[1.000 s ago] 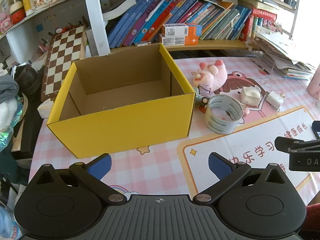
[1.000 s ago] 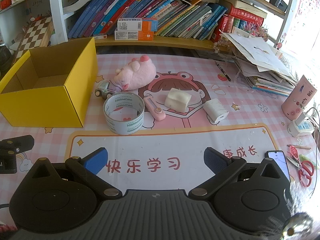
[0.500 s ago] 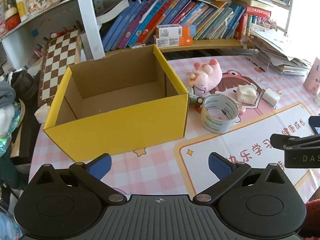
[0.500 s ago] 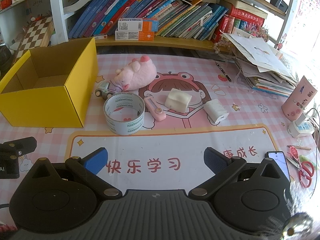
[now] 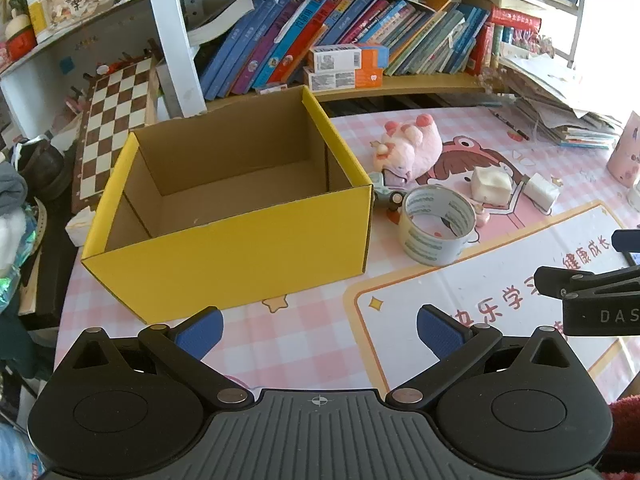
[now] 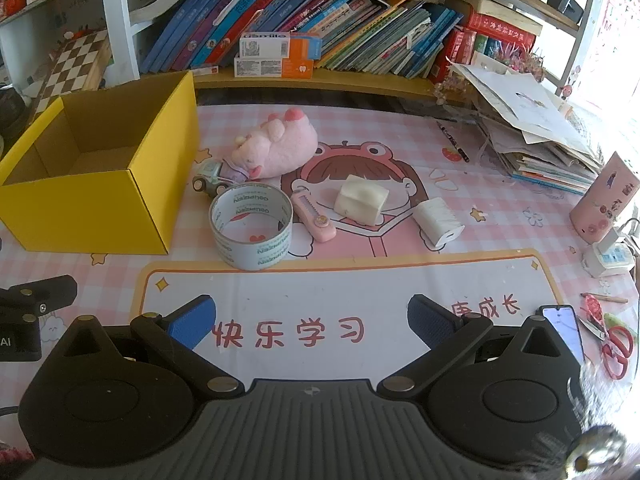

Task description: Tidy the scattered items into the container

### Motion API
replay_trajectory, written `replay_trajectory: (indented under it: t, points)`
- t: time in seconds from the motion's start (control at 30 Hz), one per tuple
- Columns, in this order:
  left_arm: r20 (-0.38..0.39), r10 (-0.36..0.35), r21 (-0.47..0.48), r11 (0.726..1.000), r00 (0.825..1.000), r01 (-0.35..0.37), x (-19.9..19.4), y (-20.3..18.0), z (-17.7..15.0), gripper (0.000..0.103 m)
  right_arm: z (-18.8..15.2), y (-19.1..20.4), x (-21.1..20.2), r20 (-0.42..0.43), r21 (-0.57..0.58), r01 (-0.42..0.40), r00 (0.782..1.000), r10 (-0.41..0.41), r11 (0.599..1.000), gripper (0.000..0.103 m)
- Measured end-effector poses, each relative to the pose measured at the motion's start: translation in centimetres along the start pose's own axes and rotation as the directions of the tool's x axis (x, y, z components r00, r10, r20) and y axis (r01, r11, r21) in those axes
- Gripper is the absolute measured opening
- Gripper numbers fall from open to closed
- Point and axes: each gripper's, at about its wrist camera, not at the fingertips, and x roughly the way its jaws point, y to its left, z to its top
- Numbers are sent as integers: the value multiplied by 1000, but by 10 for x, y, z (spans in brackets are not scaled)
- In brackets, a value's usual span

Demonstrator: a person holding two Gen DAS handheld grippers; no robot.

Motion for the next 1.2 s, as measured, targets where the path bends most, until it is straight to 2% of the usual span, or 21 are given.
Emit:
replay_trajectory:
  t: [0.2, 0.47, 0.67, 0.83, 1.13, 1.2]
  points:
    - [2, -36, 11, 999, 999, 36, 2, -8, 2, 103, 0, -6, 4, -10, -1, -8, 1000, 8, 1000, 103]
    - [-18, -35, 16, 999, 999, 35, 10, -23, 9, 103, 2, -20, 11, -15, -4, -18, 1000, 18, 1000, 103]
    - [-43, -42, -19, 999, 998, 41, 17, -31, 14, 103, 5, -33, 17, -15, -2, -26, 1000, 26, 1000, 103]
    - [-65, -92, -42, 995, 994, 89, 22, -41, 16, 103, 6, -44, 22, -15, -14, -39, 999, 38, 999, 103]
    - [-56, -119, -39, 992, 991, 117, 30, -61, 24, 103, 8, -67, 32, -11, -25, -49, 999, 49, 998, 103]
    - [-36, -105, -15, 994, 994, 104, 31, -66, 28, 103, 9, -71, 36, -10, -26, -52, 999, 52, 998, 103]
